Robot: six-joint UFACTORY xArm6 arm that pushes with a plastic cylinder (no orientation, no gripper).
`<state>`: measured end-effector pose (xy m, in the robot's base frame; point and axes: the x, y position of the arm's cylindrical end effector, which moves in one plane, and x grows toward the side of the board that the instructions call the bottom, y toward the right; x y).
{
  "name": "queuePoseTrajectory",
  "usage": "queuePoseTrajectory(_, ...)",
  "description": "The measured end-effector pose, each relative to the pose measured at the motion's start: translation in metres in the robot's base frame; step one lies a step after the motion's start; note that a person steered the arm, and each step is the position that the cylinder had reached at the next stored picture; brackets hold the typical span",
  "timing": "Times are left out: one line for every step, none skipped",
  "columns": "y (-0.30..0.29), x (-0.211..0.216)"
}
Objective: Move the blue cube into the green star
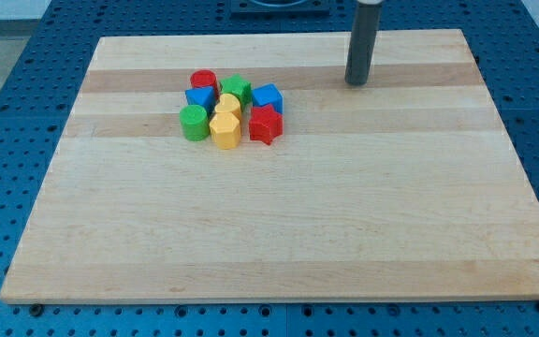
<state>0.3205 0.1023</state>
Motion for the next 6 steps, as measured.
queuePoseTrajectory(-0.031, 0.017)
queuePoseTrajectory(-0.051, 0.017)
queuePoseTrajectory(-0.068, 0.017)
queuePoseTrajectory(-0.082, 0.017)
queuePoseTrajectory(-0.094, 0.017)
queuePoseTrajectory(-0.100, 0.018)
